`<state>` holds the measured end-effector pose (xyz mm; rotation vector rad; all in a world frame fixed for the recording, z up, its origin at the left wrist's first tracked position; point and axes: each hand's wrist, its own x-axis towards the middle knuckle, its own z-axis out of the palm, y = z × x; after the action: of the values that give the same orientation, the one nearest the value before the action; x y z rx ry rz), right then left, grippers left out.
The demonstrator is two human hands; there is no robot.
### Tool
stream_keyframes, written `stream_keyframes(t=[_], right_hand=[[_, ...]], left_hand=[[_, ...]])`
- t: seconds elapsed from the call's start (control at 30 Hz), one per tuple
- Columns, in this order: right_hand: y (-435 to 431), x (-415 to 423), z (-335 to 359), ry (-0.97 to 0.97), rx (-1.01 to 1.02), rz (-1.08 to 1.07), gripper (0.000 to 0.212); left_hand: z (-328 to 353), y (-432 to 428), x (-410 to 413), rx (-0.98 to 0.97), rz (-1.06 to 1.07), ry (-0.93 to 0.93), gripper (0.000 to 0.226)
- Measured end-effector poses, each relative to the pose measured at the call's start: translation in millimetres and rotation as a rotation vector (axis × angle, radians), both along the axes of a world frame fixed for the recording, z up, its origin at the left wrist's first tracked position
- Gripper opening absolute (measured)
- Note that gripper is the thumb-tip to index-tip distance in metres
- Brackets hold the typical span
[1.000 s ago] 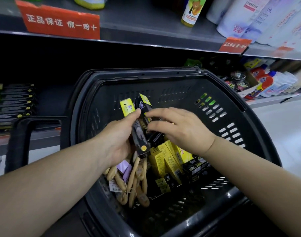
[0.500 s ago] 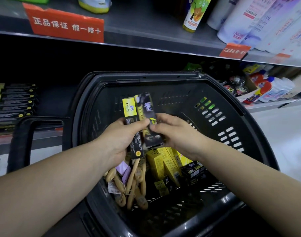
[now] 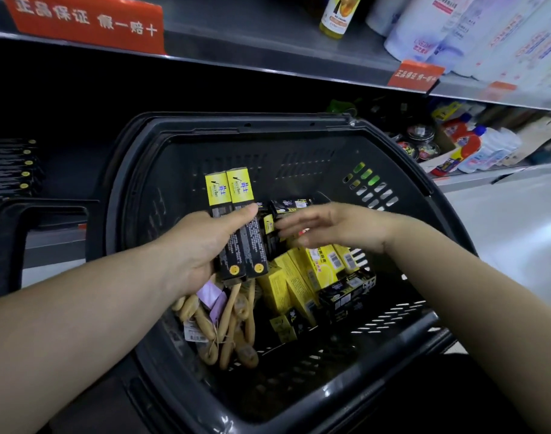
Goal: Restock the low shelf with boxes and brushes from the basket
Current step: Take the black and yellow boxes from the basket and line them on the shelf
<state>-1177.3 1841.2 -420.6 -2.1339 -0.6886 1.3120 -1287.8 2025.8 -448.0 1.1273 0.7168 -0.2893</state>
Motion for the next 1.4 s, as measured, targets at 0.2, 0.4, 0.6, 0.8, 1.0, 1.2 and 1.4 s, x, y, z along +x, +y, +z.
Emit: stream_keyframes(t=[0.2, 0.4, 0.6, 0.8, 1.0, 1.2, 1.4], right_hand=[[-56, 16, -58, -0.155, -0.921, 0.527, 0.060], [-69, 15, -88, -0.305, -0.887, 0.472, 0.063], [-48, 20, -58, -0.257, -0.464, 0.072, 0.058], [7, -2, -7, 0.111, 0.325, -0.544, 0.069], [47, -27, 20, -0.066, 0.522, -0.579, 0.026], [89, -35, 46, -0.194, 0.444, -0.654, 0.033], [141, -43, 64, -0.053, 0.675, -0.900, 0.023]], left_hand=[[-4, 1, -1, 0.026, -0.078, 0.066, 0.040], [-6, 1, 0, 0.040, -0.103, 0.084, 0.049], [-5, 1, 1, 0.014, -0.088, 0.083, 0.069], [1, -2, -2, -0.079, -0.060, 0.017, 0.076], [25, 11, -16, -0.094, -0.060, -0.086, 0.046], [56, 51, -45, -0.007, -0.088, -0.183, 0.049], [49, 105, -81, -0.050, 0.263, -0.182, 0.052]])
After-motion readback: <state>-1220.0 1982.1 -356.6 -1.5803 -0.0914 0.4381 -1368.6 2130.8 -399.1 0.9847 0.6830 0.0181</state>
